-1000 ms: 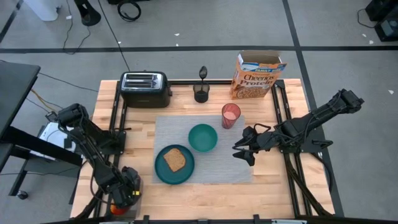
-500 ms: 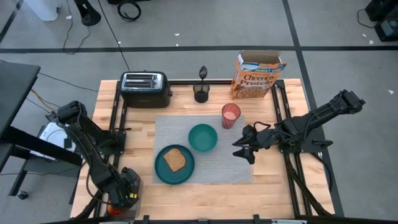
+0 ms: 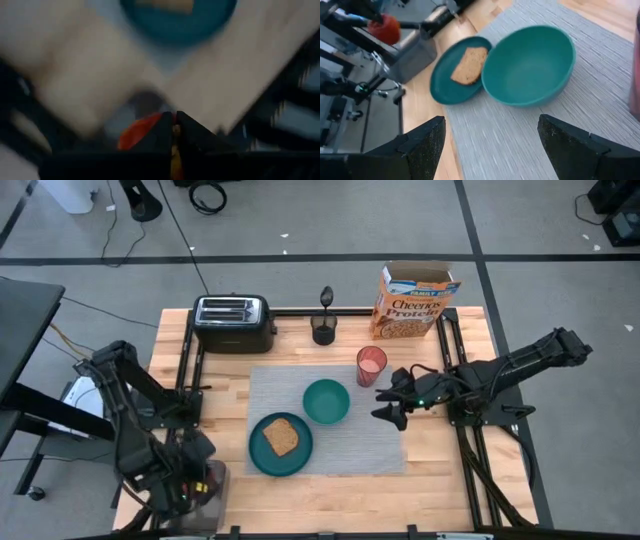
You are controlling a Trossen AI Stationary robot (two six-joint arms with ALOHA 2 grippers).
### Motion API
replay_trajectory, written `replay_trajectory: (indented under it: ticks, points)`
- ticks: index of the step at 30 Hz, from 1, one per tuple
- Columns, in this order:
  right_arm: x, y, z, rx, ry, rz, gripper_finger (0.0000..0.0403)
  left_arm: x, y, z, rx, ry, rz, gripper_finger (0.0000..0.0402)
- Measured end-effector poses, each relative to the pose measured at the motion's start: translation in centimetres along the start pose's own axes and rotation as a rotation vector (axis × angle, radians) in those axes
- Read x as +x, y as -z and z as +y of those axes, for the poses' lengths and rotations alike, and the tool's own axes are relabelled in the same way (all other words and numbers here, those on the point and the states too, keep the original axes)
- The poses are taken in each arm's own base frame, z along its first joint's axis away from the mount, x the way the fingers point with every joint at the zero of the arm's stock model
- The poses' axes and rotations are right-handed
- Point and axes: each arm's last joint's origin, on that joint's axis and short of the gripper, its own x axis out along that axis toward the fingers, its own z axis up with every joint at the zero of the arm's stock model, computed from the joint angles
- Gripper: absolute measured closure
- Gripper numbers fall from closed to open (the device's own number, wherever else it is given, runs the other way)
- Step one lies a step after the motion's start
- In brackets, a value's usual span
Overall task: Arrange a breakfast setting
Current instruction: Put the apple on the gray placemat to the top left of the dark green bowl
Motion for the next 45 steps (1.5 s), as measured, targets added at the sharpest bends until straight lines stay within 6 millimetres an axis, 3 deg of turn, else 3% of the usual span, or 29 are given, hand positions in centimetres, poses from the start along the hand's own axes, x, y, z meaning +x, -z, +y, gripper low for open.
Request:
replay_trajectory:
  ticks: [6, 16, 24, 28, 33, 40, 45]
  points:
    - [-0.1, -0.8, 0.8, 0.007, -0.058, -0.109, 0.0083, -1.0, -2.2, 1.0, -0.004, -0.009, -0.488, 0.0382]
    - [-0.6, -0.7, 2.4, -0.002, -0.103, -0.231, 0.0083, 5.8, -7.0, 3.6, -0.089, -0.252, -0.82, 0.0382]
    - [-1.0, -0.5, 3.1, 0.051, -0.117, -0.275, 0.0083, 11.4, -12.9, 6.2, -0.231, -0.447, -0.826, 0.0381]
    - [-1.2, -0.5, 3.5, 0.058, -0.154, -0.294, 0.0083, 14.4, -16.4, 7.0, -0.273, -0.413, -0.79, 0.0381]
    - [-1.5, -0.4, 4.2, 0.068, -0.213, -0.306, 0.0083, 16.0, -20.4, 8.8, -0.295, -0.378, -0.818, 0.0381]
    - [-1.9, 0.1, 4.9, 0.064, -0.256, -0.296, 0.0083, 17.1, -23.4, 10.3, -0.298, -0.404, -0.842, 0.0381]
    - [-2.0, 0.2, 5.1, 0.067, -0.273, -0.293, 0.0083, 18.7, -23.8, 10.4, -0.286, -0.379, -0.777, 0.0381]
